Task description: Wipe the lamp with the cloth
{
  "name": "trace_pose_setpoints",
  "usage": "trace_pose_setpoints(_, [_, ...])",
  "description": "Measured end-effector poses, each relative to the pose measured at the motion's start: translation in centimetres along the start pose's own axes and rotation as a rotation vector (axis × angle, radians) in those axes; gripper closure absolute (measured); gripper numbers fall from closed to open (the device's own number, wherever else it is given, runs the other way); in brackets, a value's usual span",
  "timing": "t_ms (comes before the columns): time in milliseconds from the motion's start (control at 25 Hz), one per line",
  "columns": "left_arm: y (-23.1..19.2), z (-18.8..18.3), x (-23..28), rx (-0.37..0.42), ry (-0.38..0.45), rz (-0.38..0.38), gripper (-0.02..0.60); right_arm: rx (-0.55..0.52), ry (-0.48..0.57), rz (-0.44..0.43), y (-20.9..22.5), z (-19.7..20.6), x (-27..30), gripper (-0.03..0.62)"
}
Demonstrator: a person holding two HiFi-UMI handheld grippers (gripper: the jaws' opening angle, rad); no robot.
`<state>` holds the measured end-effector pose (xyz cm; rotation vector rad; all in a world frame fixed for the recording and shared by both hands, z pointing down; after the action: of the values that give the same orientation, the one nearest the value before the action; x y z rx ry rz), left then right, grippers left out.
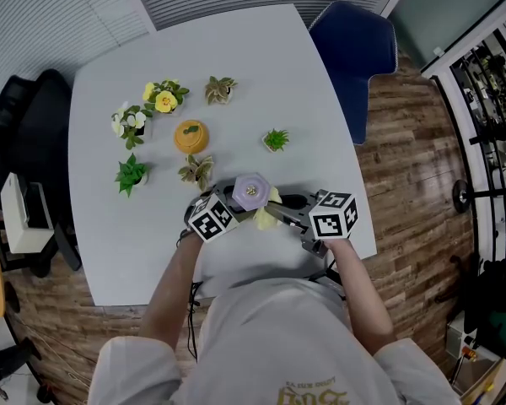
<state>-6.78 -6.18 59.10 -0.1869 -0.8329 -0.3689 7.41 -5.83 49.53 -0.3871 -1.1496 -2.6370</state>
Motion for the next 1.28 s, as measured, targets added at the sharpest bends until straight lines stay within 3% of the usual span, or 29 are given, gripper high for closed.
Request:
trace_pose_setpoints(480, [0.1,0.0,0.0,0.002,0.000,-0.001,0.278,-0.248,-0.105,0.074,-2.2,0.4,0.1,0.534])
trace_pose_setpoints(840, [0.2,-0.1,-0.1,0.004,0.001,-0.003,0.278,-0.345,-0.118,0.103,-3.2,0.7,0.0,0.534])
trace_pose_setpoints(1280, [0.0,-0.1,-0.1,0.002,0.001,-0.002,0.278,-0.433,-0.153,0.079,-4.0,0.8,1.0,0.534])
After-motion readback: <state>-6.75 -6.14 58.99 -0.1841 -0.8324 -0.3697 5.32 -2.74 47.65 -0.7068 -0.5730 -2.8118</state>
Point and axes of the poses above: the fingertips, and each gripper's own axes: x forward along the fingers, y to its right, z out of its underside, the point moved 7 cm from there along -x, backward along the fingers, and after that the axes turned 1 degree about -z, right-handed, at the moved point
